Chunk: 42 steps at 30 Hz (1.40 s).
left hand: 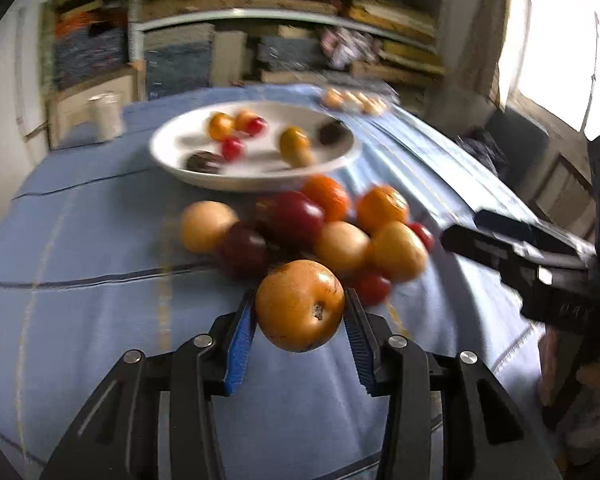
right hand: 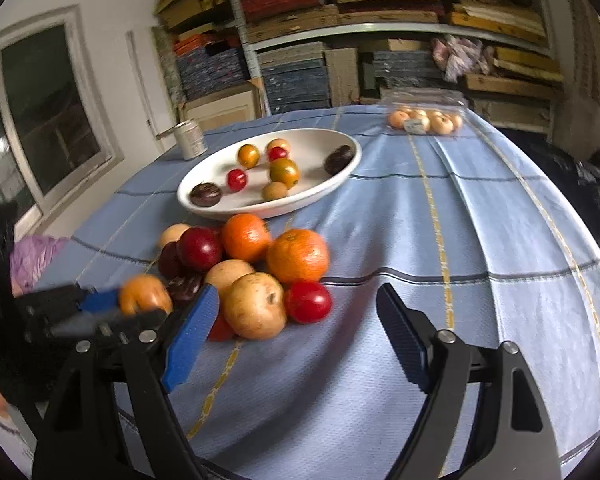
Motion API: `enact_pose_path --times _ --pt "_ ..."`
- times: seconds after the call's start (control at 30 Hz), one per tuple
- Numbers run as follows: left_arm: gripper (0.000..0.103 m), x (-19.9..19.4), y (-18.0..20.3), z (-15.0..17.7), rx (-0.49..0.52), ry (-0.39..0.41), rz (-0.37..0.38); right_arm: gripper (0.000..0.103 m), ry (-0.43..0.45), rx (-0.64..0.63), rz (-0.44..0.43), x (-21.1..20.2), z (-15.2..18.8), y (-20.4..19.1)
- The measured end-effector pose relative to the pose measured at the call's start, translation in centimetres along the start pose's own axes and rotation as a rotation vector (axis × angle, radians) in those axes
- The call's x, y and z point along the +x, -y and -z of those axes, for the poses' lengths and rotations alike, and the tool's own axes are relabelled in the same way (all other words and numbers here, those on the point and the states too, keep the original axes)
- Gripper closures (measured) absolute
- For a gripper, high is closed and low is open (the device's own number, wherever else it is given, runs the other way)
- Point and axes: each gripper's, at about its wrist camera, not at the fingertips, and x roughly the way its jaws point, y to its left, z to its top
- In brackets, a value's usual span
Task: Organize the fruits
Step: 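Grasp a beige potato-like fruit with the right tool while the left tool lifts the apple, then carry the apple onto the plate and open the left tool while the right tool releases the beige fruit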
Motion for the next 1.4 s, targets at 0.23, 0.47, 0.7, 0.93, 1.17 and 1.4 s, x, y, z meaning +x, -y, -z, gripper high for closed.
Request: enact_pose_path --times 0.23,0.47,0.7,0.93,1.17,1.4 --pt "0.059 -0.1 -1.9 0.0 -0.074 -0.003 -0.051 0.049 -0.057 -0.085 -0.016 1.6 0.2 -2.3" --pt "0.059 0.0 -1.8 0.0 -0.07 -0.011 -0.029 0.061 -0.126 -0.055 -0.058 3.4 0.1 -2.4" --pt "0.059 0.2 -1.7 0.0 -0.071 -0.02 -0.013 0.061 -0.163 0.013 -0.052 4.9 -0.1 -1.4" --pt "0.059 0.5 -1.9 0.1 -0.084 -0.03 -0.008 0.064 -0.181 0.047 -0.074 5.4 -0.1 -0.7" --pt "0.059 -0.1 -1.8 -0.2 -0.077 0.002 -0.032 0.064 -0.133 0.057 -0.096 3.9 -0.2 -0.5" --pt "0.059 -1.1 -2.6 -7.2 -0.065 0.098 -0.111 0.064 0.007 0.063 -0.101 0.9 -6.1 -0.5"
